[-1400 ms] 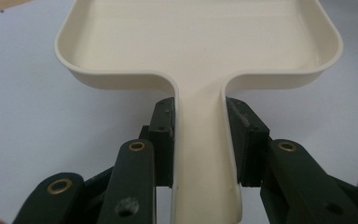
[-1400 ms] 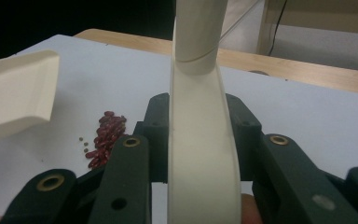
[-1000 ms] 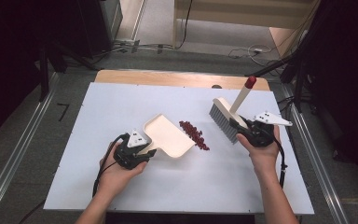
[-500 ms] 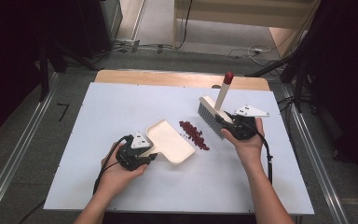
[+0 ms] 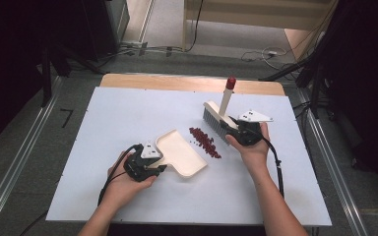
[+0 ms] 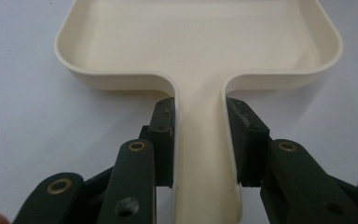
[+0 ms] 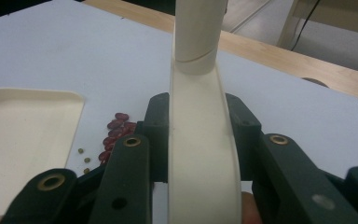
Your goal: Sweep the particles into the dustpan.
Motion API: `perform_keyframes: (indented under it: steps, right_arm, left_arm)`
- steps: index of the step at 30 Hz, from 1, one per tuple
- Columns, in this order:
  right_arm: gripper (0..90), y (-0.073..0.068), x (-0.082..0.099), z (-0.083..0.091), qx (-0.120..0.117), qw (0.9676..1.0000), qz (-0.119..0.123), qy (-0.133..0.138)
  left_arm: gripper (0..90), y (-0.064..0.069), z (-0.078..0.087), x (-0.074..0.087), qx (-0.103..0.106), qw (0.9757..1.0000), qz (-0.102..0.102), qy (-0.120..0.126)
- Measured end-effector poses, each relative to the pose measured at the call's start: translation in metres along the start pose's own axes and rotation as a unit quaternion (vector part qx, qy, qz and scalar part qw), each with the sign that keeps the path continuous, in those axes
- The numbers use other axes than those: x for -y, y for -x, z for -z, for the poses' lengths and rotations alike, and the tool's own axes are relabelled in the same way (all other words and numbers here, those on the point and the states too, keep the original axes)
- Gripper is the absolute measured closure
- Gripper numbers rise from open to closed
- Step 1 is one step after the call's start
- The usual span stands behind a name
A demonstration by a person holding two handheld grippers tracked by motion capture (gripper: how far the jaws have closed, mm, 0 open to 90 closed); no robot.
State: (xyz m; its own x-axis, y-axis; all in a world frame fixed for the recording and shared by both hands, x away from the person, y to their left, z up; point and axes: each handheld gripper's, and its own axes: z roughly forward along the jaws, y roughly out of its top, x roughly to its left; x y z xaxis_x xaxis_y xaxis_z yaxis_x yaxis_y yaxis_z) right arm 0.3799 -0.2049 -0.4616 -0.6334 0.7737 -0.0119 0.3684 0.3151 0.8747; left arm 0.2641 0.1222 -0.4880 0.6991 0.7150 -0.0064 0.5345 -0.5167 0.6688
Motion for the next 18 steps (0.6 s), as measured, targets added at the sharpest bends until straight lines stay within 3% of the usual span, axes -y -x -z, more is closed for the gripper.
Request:
perform_keyframes:
  steps: [9, 18]
  right_arm:
    - [64.8, -0.007, 0.007, -0.007, -0.004, 1.0000, 0.003, -0.002]
    - [64.8, -0.024, 0.011, -0.006, -0.031, 0.9994, 0.019, 0.002]
  left_arm:
    - [66.4, -0.001, -0.003, -0.001, 0.003, 1.0000, 0.005, 0.003]
    - [66.4, -0.003, -0.006, -0.003, 0.005, 1.0000, 0.003, 0.001]
